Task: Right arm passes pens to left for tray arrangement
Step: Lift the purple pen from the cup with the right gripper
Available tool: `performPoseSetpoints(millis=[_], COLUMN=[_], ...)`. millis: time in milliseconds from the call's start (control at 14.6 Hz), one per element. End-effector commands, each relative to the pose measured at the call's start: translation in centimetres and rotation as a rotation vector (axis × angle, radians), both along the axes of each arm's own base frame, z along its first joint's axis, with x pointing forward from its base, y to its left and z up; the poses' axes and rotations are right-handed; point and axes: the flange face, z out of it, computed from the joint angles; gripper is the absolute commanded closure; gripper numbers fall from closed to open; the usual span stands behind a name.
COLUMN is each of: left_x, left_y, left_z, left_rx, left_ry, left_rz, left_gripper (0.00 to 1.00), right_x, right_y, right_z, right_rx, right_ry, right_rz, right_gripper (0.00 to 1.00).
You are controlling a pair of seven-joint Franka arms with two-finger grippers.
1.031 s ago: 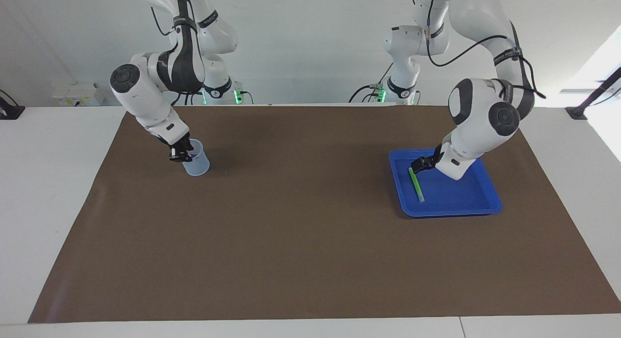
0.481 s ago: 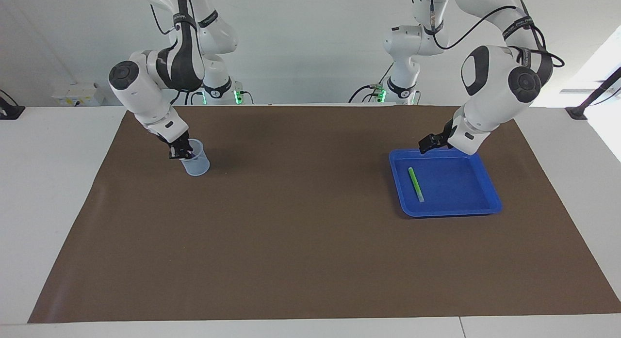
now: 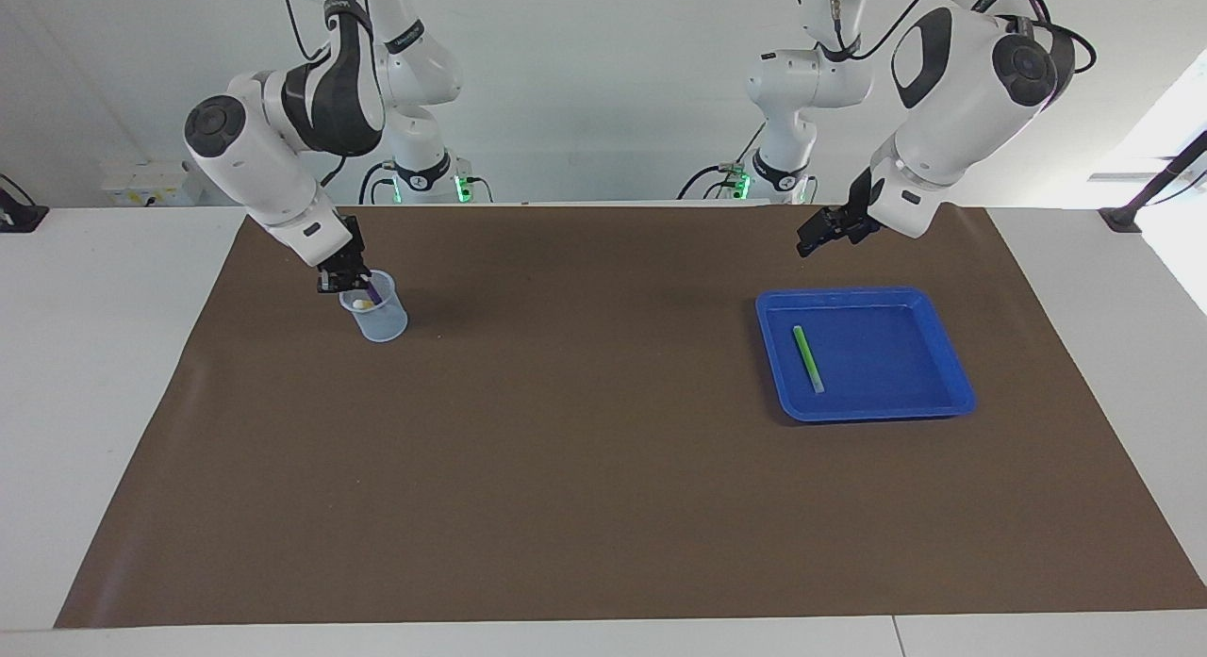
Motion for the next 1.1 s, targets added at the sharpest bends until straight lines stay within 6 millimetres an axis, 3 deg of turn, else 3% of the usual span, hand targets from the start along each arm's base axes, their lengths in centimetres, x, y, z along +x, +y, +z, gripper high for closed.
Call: performPoseSetpoints(millis=[0, 137, 412, 618, 824, 1031], left_x=[0.1, 0.2, 0.1, -1.5, -2.2, -2.1], left_y=[0.9, 1.4, 0.0, -3.3, -4.8, -6.4], left_z=[0.6, 0.6, 2.4, 2.8, 4.6, 6.5], left_rx=[-0.019, -0.035, -0.076, -0.097, -0.177, -0.226], left_ry=[-0.065, -0.055, -0.064, 0.026, 0.101, 0.168], left_rz=[0.063, 0.079, 0.129, 0.263, 0.32, 0.502], left_gripper=[0.0, 0.0, 0.0, 0.0, 0.0, 0.0], right_x=[0.1, -0.1, -0.2, 0.7, 1.8, 2.2], right_y=[-0.2, -1.1, 0.5, 3.0, 7.6, 14.8], right_z=[4.9, 7.8, 10.9, 11.8, 12.4, 12.8], right_rx=[0.004, 0.005, 0.044, 0.13, 0.206, 0.268], right_ry=[0.032, 0.066, 0.141, 0.206, 0.275, 0.346], right_rz=[-0.11, -0.211, -0.571, -0.89, -1.171, -1.448], right_gripper=[0.94, 0.94, 0.94, 0.94, 0.96, 0.96])
